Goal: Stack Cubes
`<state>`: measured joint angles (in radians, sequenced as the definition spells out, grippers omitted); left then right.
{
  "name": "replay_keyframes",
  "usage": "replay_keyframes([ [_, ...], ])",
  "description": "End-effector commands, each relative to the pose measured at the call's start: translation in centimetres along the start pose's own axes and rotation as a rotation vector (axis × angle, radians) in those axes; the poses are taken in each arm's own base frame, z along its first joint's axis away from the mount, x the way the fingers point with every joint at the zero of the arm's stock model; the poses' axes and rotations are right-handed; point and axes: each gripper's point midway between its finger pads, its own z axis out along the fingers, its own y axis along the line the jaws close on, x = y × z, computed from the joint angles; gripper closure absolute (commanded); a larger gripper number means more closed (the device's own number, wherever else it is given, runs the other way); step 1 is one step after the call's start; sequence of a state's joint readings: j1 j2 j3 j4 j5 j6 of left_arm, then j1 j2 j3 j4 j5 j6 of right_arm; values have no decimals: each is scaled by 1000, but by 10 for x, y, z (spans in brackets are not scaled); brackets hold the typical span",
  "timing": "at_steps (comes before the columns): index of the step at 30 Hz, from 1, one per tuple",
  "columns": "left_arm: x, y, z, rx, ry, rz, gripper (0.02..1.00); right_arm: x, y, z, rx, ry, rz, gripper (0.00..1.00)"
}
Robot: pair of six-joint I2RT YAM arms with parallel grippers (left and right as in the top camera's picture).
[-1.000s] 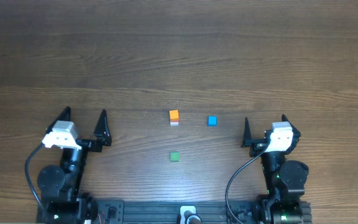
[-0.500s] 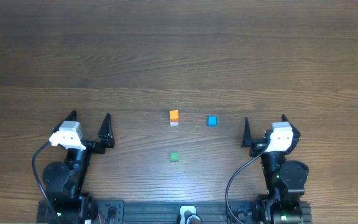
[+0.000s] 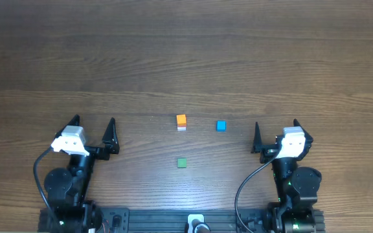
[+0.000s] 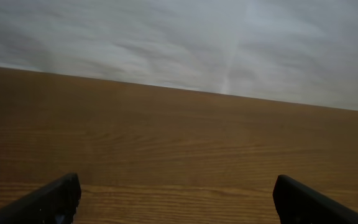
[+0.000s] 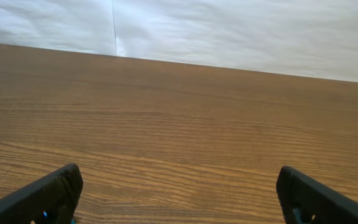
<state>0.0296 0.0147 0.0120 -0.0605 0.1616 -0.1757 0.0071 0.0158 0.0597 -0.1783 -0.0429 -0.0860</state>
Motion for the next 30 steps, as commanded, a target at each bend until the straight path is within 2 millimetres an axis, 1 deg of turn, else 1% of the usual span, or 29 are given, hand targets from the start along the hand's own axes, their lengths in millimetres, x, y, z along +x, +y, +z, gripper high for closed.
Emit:
replay_keyframes([
  [1, 1, -1, 0, 7, -2, 14, 18, 2, 0, 0, 4, -1, -5, 12],
  [6, 1, -1, 0, 7, -2, 14, 18, 0, 0, 0, 2, -9, 3, 7],
  [8, 1, -1, 0, 7, -2, 14, 18, 1, 0, 0, 0, -6, 46, 9],
  [10, 1, -1, 0, 7, -2, 14, 18, 0, 2, 0, -8, -11, 139, 9],
  [11, 1, -1, 0, 7, -2, 14, 20, -2, 6, 0, -33, -17, 184, 9],
  [12, 1, -1, 0, 7, -2, 15, 18, -8, 15, 0, -92, -32, 230, 9],
  [15, 1, -1, 0, 7, -2, 14, 20, -22, 34, -5, -212, -37, 250, 7],
  [16, 1, -1, 0, 7, -2, 14, 20, -31, 41, -9, -259, -13, 253, 7],
  [19, 1, -1, 0, 7, -2, 15, 18, -45, 42, -9, -265, 64, 266, 9],
  [20, 1, -1, 0, 7, -2, 15, 20, -55, 41, -8, -265, 114, 275, 7],
  [24, 1, -1, 0, 7, -2, 14, 18, -78, 50, -3, -326, 245, 303, 7],
  [27, 1, -1, 0, 7, -2, 14, 18, -85, 57, 1, -357, 362, 357, 7],
  [30, 1, -1, 0, 7, -2, 15, 18, -84, 73, 1, -408, 484, 374, 9],
])
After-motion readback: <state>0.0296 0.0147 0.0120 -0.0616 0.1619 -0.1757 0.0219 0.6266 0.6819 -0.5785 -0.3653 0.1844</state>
